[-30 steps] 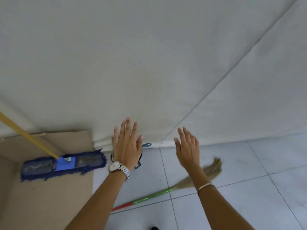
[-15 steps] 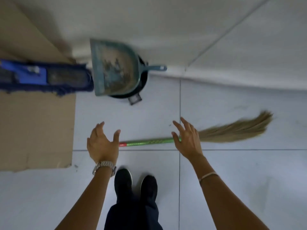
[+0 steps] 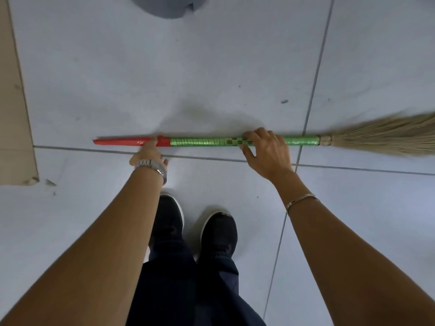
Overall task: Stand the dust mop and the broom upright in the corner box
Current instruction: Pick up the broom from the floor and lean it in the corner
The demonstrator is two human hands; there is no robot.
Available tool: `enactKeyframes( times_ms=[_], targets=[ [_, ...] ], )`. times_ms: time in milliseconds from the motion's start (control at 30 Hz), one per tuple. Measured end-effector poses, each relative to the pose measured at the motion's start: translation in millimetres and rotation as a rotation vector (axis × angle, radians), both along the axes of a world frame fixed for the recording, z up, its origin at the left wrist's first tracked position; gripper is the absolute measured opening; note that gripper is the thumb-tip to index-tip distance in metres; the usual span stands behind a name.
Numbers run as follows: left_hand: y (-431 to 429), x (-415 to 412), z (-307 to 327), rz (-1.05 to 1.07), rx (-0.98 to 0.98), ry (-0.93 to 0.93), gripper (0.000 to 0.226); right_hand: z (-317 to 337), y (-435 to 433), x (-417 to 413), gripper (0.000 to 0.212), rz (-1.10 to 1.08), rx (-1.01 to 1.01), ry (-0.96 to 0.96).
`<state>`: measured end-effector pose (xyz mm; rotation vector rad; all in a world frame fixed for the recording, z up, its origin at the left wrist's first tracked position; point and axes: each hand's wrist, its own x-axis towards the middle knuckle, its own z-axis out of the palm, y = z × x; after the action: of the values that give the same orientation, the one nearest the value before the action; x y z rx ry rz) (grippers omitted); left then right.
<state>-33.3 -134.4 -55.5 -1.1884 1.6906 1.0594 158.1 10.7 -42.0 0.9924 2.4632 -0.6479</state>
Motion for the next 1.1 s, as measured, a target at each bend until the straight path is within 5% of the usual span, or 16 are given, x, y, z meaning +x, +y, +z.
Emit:
enactKeyframes(
  times_ms=[67, 200, 333, 433, 867, 1100],
  targets=[
    [-0.3, -4.5, 2.3, 0.039, 0.042, 0.04, 0.008, 2.1, 4.0, -1.9, 0.042, 0.006, -0.029, -0.031],
    [6.1, -9.3, 30.3, 0.24, 0.183, 0.129, 0.003, 17.8, 18.5, -12.6, 0.045, 0.057, -0.105, -0.111],
    [24.3, -11.6, 80.7, 0.293, 0.281, 0.303, 0.038, 57.9, 35.0, -28.8, 0.03, -0.044, -0.185, -0.047],
    [39.3, -22.9, 137.7, 0.246, 0.373, 0.395, 0.044, 104.1, 51.2, -40.0, 0.025, -0.137, -0.248, -0.03],
    [81.9, -115.6, 500.8, -0.253, 0.837, 0.788, 0.037, 419.8, 66.9, -105.6, 0.025, -0.303, -0.324, 0.289],
    [87.9, -160.2, 720.8, -0.528, 0.929, 1.033, 0.044, 604.9, 30.6, -146.8, 0.034, -0.355, -0.425, 0.579]
  ],
)
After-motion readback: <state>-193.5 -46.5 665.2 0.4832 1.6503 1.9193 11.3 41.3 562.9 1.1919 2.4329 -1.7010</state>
